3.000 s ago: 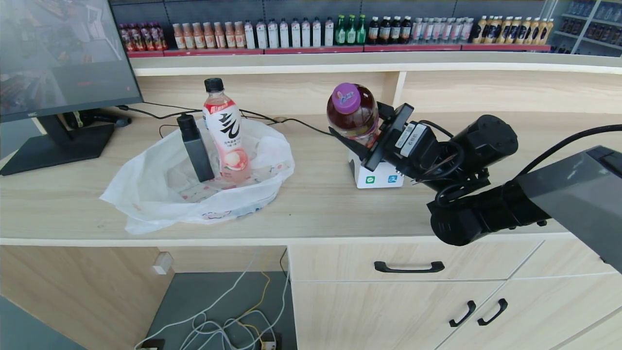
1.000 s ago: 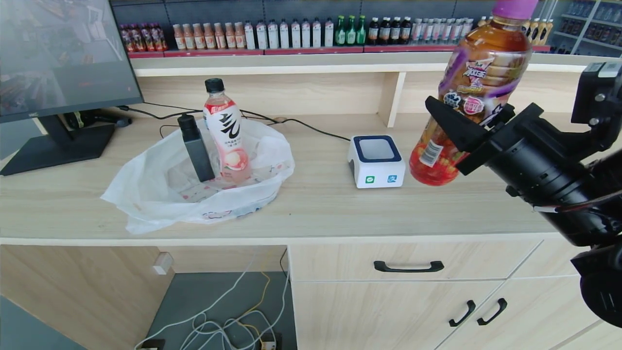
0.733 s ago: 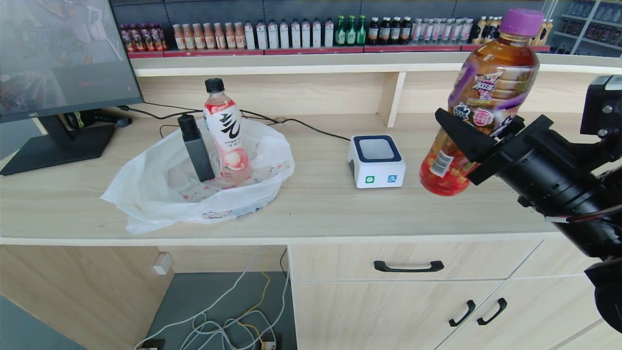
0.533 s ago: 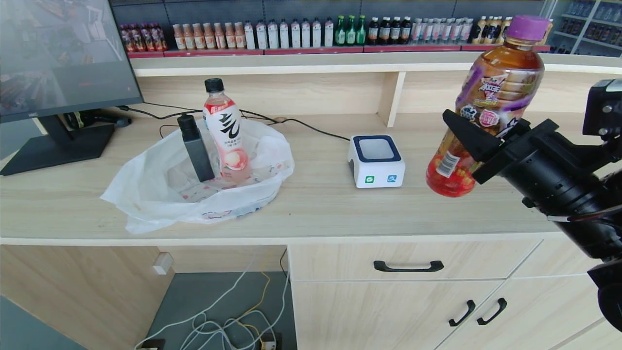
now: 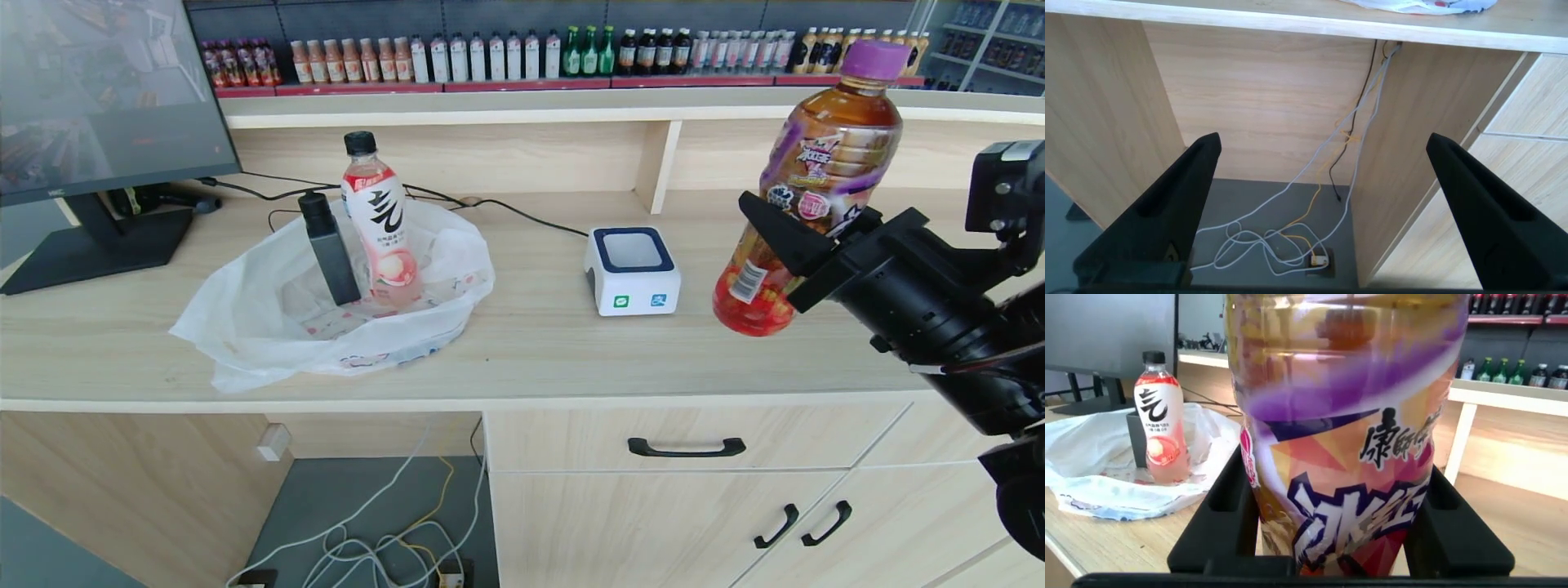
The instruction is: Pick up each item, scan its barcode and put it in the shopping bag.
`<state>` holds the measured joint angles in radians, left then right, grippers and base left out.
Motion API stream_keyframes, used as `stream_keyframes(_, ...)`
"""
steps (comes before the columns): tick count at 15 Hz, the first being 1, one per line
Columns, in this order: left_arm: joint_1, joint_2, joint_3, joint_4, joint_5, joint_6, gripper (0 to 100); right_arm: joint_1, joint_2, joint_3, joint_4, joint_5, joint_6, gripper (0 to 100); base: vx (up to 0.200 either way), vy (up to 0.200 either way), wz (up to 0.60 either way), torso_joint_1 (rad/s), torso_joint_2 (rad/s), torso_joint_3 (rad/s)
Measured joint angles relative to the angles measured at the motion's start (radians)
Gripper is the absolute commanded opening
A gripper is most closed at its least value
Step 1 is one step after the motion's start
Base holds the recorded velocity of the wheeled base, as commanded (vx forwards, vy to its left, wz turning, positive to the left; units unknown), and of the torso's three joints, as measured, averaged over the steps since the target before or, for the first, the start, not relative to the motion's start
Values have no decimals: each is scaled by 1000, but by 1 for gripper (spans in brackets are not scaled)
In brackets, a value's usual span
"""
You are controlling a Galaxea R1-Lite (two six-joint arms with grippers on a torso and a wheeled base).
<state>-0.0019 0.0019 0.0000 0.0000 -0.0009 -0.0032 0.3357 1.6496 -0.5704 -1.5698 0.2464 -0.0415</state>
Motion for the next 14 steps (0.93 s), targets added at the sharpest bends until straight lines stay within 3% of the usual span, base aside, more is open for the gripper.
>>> stream_keyframes(2, 0, 0, 0, 0, 1, -1, 100, -3, 5, 5, 0, 0, 4, 0, 0, 0, 0, 0, 0, 0)
stream_keyframes(14, 0, 0, 0, 0, 1, -1, 100, -6, 60, 6, 0, 0, 11, 0, 0, 200, 0, 2, 2, 3)
